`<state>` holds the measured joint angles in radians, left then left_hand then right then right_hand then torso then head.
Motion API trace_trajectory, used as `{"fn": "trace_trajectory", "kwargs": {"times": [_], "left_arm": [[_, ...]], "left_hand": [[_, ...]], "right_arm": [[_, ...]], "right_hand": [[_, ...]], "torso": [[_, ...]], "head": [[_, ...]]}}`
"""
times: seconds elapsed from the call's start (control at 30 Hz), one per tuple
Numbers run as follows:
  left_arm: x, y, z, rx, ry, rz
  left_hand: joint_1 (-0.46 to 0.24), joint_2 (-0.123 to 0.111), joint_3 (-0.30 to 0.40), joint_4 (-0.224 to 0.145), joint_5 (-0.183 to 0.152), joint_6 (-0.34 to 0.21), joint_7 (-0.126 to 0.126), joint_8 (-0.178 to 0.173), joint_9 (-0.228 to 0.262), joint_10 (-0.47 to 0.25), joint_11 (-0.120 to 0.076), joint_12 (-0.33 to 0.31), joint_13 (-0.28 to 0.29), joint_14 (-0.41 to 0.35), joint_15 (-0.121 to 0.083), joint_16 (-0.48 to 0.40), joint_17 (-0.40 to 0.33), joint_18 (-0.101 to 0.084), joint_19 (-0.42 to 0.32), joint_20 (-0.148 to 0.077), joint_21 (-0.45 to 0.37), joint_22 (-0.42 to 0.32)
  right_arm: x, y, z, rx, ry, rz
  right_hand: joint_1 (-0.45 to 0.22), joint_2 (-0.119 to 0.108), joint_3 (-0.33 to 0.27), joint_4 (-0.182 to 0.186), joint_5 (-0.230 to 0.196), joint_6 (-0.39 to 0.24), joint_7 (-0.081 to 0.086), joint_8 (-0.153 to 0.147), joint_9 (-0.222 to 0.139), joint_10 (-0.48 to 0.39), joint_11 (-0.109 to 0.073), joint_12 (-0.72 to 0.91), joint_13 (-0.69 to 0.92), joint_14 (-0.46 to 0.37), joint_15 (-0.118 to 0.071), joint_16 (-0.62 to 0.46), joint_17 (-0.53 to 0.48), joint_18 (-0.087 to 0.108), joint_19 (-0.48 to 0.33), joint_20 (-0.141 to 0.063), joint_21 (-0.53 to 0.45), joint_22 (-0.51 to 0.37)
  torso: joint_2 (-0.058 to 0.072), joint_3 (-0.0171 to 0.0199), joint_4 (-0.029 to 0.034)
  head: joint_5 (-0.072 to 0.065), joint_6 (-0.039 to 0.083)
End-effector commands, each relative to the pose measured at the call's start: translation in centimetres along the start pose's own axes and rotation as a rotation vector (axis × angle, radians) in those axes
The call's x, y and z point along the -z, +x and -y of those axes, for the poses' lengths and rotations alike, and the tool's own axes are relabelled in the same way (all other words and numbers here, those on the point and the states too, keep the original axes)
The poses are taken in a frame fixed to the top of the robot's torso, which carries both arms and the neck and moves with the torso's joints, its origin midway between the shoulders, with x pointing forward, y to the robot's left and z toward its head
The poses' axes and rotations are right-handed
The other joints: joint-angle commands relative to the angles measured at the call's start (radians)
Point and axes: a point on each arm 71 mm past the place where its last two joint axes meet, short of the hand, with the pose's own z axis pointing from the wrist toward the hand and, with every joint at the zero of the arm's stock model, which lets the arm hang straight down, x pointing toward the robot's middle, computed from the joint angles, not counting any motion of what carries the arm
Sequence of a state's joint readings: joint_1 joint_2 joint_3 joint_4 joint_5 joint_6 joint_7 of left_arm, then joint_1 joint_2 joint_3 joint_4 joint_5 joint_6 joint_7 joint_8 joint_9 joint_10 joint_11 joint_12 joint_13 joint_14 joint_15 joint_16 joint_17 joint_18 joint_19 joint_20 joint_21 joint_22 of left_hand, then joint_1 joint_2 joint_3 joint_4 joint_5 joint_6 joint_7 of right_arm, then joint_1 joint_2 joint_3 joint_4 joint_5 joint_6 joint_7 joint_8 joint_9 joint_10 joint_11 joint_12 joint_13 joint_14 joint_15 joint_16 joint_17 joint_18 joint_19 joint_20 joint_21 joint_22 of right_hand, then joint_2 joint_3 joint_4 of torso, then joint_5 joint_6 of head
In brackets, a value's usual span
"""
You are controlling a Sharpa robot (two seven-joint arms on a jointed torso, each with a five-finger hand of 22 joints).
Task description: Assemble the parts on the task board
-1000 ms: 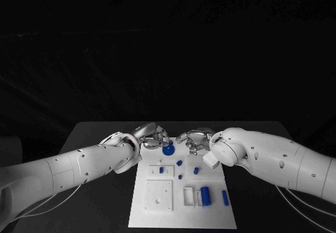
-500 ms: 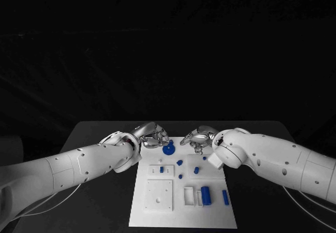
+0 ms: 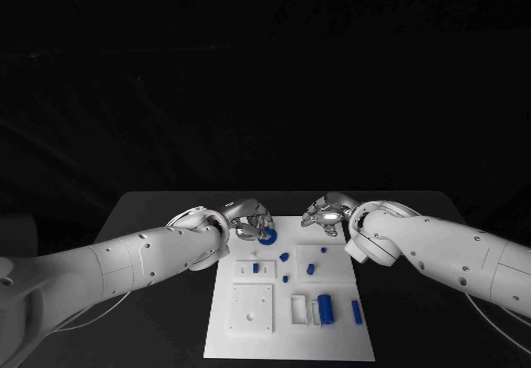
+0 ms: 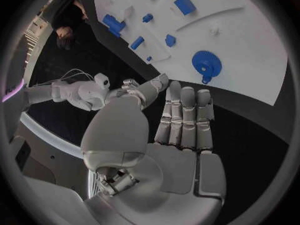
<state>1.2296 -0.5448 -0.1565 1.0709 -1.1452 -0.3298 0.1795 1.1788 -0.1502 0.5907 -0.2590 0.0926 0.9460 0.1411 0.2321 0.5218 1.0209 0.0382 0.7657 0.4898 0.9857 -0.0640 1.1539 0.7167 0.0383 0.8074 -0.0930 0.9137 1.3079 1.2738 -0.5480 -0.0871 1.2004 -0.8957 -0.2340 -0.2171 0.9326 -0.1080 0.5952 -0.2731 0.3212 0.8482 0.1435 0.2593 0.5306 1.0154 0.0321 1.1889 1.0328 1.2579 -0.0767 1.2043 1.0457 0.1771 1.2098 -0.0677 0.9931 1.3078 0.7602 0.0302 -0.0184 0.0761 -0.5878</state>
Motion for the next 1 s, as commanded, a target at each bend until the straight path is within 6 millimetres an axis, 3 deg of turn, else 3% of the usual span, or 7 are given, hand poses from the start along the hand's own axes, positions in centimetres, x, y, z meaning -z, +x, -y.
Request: {"fn": "trace_trajectory", "kwargs": {"times": [0.03, 0.13, 0.33, 0.4, 0.57, 0.87, 1.0], "left_arm": [[-0.5, 1.0, 0.6, -0.108, 0.011, -0.112], [-1.1, 1.8, 1.4, -0.138, 0.013, -0.163], [-1.9, 3.8, 2.9, -0.216, 0.036, -0.257], [-2.1, 4.4, 3.0, -0.247, 0.037, -0.283], [-2.5, 5.6, 2.7, -0.283, 0.023, -0.318], [-3.3, 5.9, 2.6, -0.297, 0.010, -0.294], [-3.5, 5.7, 2.6, -0.294, 0.013, -0.275]], "left_hand": [[0.000, -0.015, 0.000, -0.007, -0.010, -0.018, 0.000, -0.009, -0.004, -0.008, -0.001, -0.005, -0.001, -0.007, 0.001, -0.004, -0.001, -0.009, -0.007, -0.068, -0.007, 0.018], [-0.010, -0.032, -0.010, -0.002, -0.028, -0.036, -0.001, -0.016, -0.009, -0.013, 0.001, -0.005, -0.002, -0.011, 0.003, -0.003, -0.001, -0.009, -0.009, -0.066, -0.007, 0.019], [-0.010, -0.024, -0.019, 0.002, -0.031, -0.022, 0.003, -0.006, -0.006, -0.011, 0.002, 0.002, 0.000, -0.010, 0.004, 0.002, 0.001, -0.006, -0.009, -0.065, -0.006, 0.019], [0.015, -0.014, -0.007, -0.008, -0.016, -0.022, -0.011, -0.004, -0.007, -0.012, -0.004, 0.004, 0.000, -0.012, 0.001, 0.003, 0.001, -0.005, -0.009, -0.065, -0.006, 0.019], [0.030, -0.011, 0.005, -0.012, -0.007, -0.026, -0.019, -0.004, -0.008, -0.013, -0.006, 0.006, 0.000, -0.012, 0.000, 0.004, 0.001, -0.006, -0.008, -0.065, -0.006, 0.019], [0.022, -0.007, 0.002, -0.002, -0.019, -0.035, -0.010, -0.007, -0.012, -0.009, -0.007, 0.019, 0.006, -0.006, -0.002, 0.013, 0.003, -0.006, -0.002, -0.067, -0.002, 0.020], [0.014, 0.006, 0.001, 0.016, -0.017, -0.060, -0.010, -0.020, -0.020, 0.004, -0.012, 0.047, 0.019, 0.012, -0.011, 0.040, 0.014, 0.000, 0.021, -0.076, 0.017, 0.022]], "right_arm": [[0.2, -0.7, -0.1, 0.025, -0.045, 0.071], [0.3, -1.1, 0.3, 0.020, -0.042, 0.081], [0.4, -1.4, 0.5, 0.018, -0.039, 0.091], [0.4, -1.4, 0.4, 0.017, -0.041, 0.092], [0.4, -1.4, 0.3, 0.014, -0.045, 0.095], [0.5, -1.5, 0.2, 0.011, -0.048, 0.097], [0.5, -1.5, 0.1, 0.010, -0.051, 0.097]], "right_hand": [[0.007, -0.003, 0.006, 0.002, 0.004, 0.006, 0.004, 0.004, 0.000, 0.007, 0.002, 0.005, -0.001, 0.008, 0.001, 0.003, 0.001, 0.085, 0.008, 0.001, 0.003, 0.021], [0.004, -0.005, 0.007, 0.006, 0.005, 0.006, 0.004, 0.003, 0.000, 0.007, 0.002, 0.005, -0.002, 0.009, 0.001, 0.003, 0.001, 0.085, 0.009, 0.000, 0.004, 0.020], [0.001, -0.007, 0.008, 0.010, 0.005, 0.006, 0.004, 0.002, 0.000, 0.008, 0.002, 0.005, -0.003, 0.010, 0.001, 0.003, 0.001, 0.085, 0.010, 0.000, 0.005, 0.020], [0.001, -0.008, 0.008, 0.010, 0.006, 0.006, 0.004, 0.002, 0.000, 0.008, 0.002, 0.005, -0.003, 0.010, 0.001, 0.003, 0.001, 0.085, 0.010, 0.000, 0.005, 0.020], [-0.001, -0.009, 0.008, 0.012, 0.006, 0.005, 0.004, 0.002, 0.000, 0.009, 0.002, 0.005, -0.004, 0.010, 0.001, 0.003, 0.001, 0.085, 0.010, 0.000, 0.005, 0.020], [-0.001, -0.009, 0.010, 0.014, 0.009, 0.005, 0.004, 0.001, 0.000, 0.009, 0.002, 0.006, -0.005, 0.011, 0.001, 0.003, 0.002, 0.085, 0.011, -0.001, 0.005, 0.019], [-0.002, -0.010, 0.011, 0.016, 0.014, 0.005, 0.004, 0.001, 0.000, 0.010, 0.002, 0.006, -0.005, 0.012, 0.001, 0.003, 0.002, 0.085, 0.012, -0.001, 0.006, 0.019]], "torso": [[0.000, 0.0007, -0.0038], [0.001, 0.0007, -0.0053], [0.001, 0.0019, -0.0030], [0.000, 0.0016, -0.0017], [0.002, 0.0013, -0.0047], [0.003, -0.0003, -0.0071], [0.004, -0.0001, -0.0079]], "head": [[0.002, 0.001], [0.001, 0.001], [-0.003, -0.001], [-0.004, -0.001], [-0.005, -0.001], [-0.011, -0.004], [-0.011, -0.004]]}}
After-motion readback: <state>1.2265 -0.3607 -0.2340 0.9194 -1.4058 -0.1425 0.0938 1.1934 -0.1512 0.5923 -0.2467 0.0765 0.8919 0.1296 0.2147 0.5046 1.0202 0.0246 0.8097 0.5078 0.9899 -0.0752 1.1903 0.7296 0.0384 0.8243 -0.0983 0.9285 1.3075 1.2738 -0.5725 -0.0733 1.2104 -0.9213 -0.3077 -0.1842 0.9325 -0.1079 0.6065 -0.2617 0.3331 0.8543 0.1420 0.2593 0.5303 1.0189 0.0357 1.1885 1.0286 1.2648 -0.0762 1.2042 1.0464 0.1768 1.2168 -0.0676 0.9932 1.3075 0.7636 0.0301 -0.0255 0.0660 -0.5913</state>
